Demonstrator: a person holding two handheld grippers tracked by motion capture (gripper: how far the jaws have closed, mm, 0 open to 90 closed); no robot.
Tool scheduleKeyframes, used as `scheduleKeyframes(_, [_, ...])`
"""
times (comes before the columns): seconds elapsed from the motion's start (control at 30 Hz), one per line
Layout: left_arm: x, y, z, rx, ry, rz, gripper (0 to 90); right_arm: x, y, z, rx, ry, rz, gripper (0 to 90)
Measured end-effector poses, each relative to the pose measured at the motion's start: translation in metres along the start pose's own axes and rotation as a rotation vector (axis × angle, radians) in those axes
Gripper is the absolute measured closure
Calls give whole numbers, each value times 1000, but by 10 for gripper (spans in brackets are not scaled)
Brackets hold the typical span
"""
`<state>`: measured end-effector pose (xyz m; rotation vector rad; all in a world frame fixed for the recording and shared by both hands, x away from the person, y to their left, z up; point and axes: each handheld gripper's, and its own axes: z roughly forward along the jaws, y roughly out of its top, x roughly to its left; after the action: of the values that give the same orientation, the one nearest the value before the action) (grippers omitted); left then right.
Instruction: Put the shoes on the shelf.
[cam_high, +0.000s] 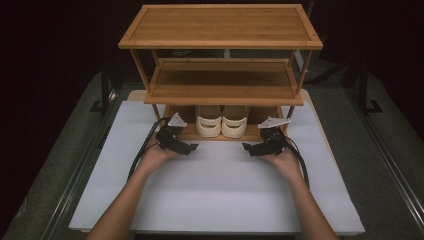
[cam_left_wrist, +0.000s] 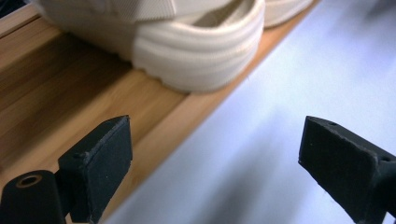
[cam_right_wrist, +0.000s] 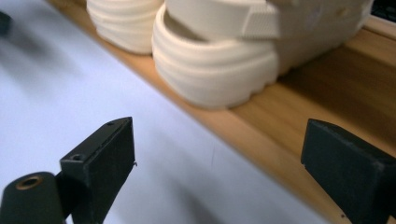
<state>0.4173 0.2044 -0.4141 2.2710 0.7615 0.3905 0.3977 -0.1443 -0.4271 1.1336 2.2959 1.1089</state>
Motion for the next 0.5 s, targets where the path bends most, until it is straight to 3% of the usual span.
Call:
scheduleKeyframes(0.37, [-9, -42, -47, -2, 8, -11, 93, -4, -37, -46, 15, -17, 19, 84])
scheduleKeyframes(0.5, [-15, -67, -66, -1, 20, -24, 94, -4, -56, -65, 26, -24, 38, 84])
